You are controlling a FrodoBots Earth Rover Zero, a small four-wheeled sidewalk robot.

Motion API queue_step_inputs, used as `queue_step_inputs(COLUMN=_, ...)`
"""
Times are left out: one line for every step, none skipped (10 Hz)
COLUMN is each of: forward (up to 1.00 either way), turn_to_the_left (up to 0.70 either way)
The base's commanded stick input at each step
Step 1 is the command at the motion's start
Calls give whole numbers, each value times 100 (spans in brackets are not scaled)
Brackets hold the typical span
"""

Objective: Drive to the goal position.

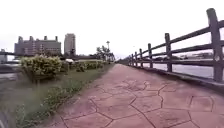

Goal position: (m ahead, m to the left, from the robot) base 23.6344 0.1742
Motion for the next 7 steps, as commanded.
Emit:
queue_step_inputs(forward=100, turn_to_the_left=-12)
queue_step_inputs(forward=100, turn_to_the_left=0)
queue_step_inputs(forward=100, turn_to_the_left=0)
queue_step_inputs(forward=100, turn_to_the_left=0)
queue_step_inputs(forward=100, turn_to_the_left=0)
queue_step_inputs(forward=100, turn_to_the_left=-5)
queue_step_inputs(forward=100, turn_to_the_left=-38)
